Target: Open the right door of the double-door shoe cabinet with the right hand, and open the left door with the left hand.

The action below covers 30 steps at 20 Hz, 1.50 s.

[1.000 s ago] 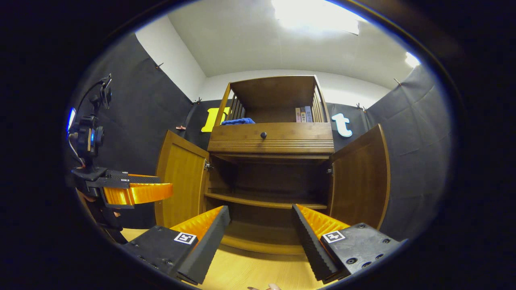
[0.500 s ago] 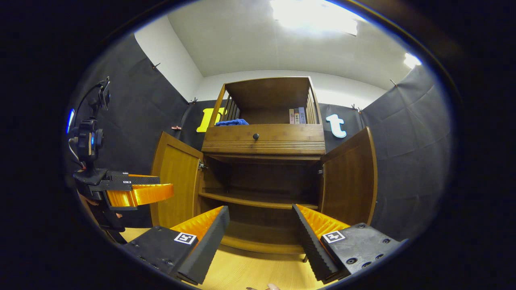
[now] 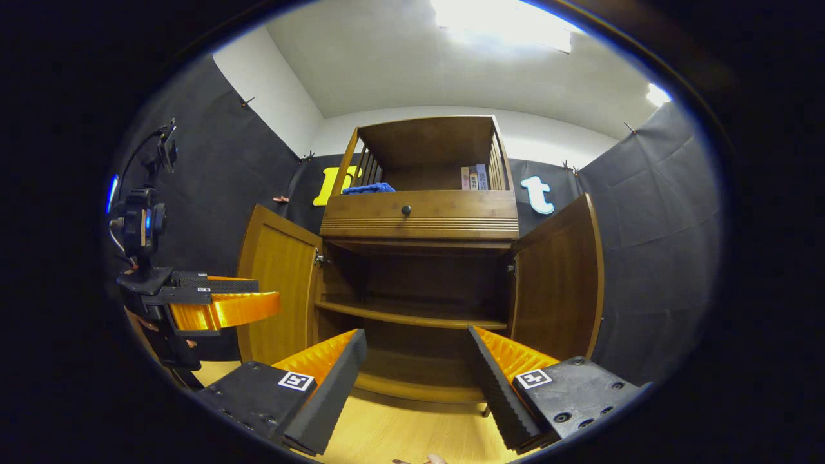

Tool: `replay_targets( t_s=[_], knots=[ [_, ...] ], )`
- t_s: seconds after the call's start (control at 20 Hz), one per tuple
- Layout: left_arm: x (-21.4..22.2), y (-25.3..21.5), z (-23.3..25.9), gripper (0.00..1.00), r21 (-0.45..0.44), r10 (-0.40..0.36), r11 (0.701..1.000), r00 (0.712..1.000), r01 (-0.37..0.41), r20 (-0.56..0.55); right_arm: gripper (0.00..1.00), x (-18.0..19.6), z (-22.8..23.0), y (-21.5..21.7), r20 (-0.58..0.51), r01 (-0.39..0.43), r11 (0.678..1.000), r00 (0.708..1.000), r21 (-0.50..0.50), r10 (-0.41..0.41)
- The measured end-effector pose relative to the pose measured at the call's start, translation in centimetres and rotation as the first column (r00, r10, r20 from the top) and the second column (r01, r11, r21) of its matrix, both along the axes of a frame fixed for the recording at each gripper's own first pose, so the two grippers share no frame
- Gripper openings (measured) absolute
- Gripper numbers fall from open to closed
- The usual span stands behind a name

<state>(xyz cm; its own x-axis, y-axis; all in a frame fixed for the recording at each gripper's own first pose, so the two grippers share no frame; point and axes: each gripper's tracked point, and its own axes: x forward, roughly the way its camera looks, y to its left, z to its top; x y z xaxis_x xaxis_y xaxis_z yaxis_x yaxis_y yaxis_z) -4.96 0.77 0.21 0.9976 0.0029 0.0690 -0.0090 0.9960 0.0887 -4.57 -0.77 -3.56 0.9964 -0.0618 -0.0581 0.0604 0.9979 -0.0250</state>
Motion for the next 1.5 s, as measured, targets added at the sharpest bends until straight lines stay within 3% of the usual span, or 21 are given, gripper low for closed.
replay_targets(
  t_s=[1.5],
  knots=[
    [0.9, 1.4, -0.5, 0.96, -0.009, 0.02, 1.0, 1.0, -0.02, 0.006, 0.97, 1.1, -0.2, 0.9, 0.0, -0.067, 0.998, 0.998, 0.003, 0.067]
  ],
)
